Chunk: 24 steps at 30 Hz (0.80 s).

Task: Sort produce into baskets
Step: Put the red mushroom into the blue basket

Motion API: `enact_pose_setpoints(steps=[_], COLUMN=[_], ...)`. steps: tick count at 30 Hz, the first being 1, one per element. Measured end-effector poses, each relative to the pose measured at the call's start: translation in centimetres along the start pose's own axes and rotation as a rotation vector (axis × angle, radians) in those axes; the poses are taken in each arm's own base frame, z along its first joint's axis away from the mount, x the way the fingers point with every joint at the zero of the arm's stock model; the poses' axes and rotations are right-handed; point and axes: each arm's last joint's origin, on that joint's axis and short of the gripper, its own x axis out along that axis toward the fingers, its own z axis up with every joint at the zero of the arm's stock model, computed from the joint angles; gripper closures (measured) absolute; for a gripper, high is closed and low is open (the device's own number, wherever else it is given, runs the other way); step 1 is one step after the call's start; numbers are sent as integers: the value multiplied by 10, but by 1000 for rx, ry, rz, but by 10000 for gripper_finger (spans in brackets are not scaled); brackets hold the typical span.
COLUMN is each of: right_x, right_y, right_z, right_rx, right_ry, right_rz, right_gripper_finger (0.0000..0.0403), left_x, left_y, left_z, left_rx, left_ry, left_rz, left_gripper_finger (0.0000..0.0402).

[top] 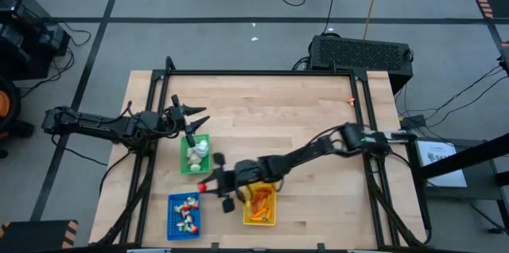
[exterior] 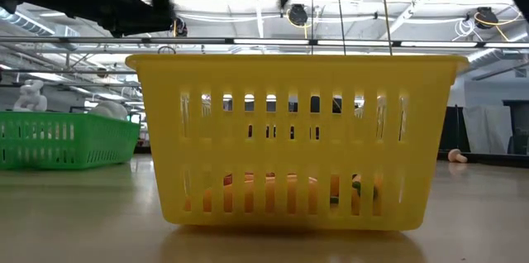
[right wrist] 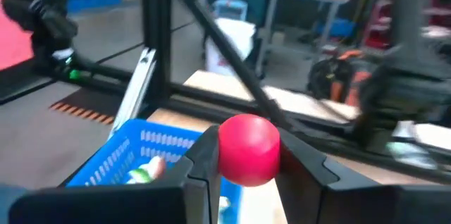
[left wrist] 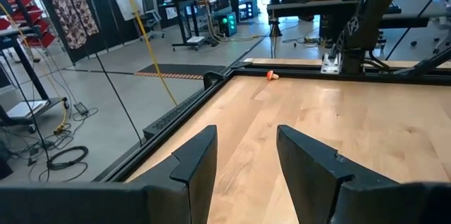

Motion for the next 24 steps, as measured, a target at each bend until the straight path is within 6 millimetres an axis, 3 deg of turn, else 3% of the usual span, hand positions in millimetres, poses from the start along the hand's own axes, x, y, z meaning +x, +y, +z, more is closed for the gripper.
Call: enact_pose_setpoints(steps=[8,14,19,24], right_x=[55,83,97,96], right_y=[-2,-7,-6,-7], right_z=[-8,-34,-52,-53], right_rx=[8,153,262,245], right_ry=[-41,-106,-127,-154], right_rz=[167,289,376,359], right_gripper_finger=[308,308,308,301], left_x=[0,0,0,0], left_y=[0,0,0,0], left_z=[0,0,0,0], left_rx=[1,1,9,9], left_ry=[0,-1,-1,-2], left_rz=[0,-1,-2,-3], left_gripper_finger=[245,245,245,245])
